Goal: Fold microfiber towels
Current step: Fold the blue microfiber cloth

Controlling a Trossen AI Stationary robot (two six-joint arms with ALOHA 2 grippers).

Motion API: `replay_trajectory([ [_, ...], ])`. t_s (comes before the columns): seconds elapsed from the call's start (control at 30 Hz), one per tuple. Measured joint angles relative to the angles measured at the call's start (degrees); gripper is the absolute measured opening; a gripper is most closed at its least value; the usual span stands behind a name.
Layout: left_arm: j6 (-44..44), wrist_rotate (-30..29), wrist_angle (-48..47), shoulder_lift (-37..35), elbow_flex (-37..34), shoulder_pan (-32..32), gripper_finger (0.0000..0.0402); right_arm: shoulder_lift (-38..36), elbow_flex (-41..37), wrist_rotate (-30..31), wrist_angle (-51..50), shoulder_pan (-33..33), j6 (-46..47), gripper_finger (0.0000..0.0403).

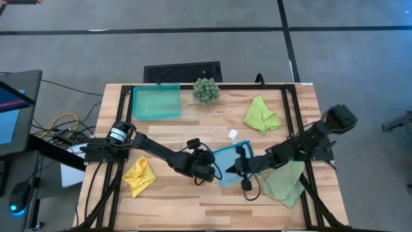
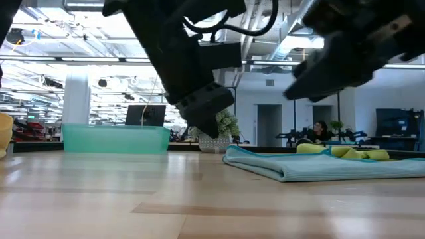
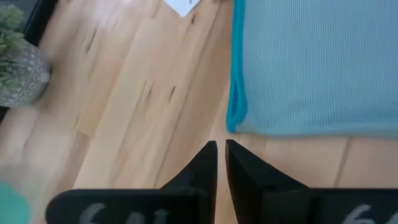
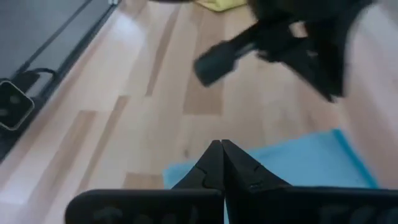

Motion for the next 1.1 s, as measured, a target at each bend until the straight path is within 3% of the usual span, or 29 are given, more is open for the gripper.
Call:
replay_trajectory([
  [0.2, 6.7, 7.1, 17.1, 0.0, -2.9, 1.0, 0.0025, -12.1, -10.5, 0.5, -3.7, -0.4, 4.0, 0.0018],
  [0.47, 2.1, 7.0, 18.5, 0.0, -9.1, 4.5, 0.0025, -17.2, -23.6, -2.4, -3.3, -1.6, 13.5, 0.0017],
  [0.8, 1.9, 5.7, 18.3, -0.6, -12.2, 5.2, 0.0025, -10.9, -24.6, -8.6, 4.4, -1.2, 9.7, 0.0017],
  [0.97, 2.7, 5.8, 14.2, -3.1, -11.1, 3.9, 0.0025, -13.4, -23.9, -9.4, 3.5, -0.6, 7.7, 0.0017],
  [1.1, 2.4, 2.7, 13.4, -4.7, -10.0, 2.6, 0.0025, -15.8, -23.2, -9.4, 3.8, 0.6, 7.6, 0.0017],
])
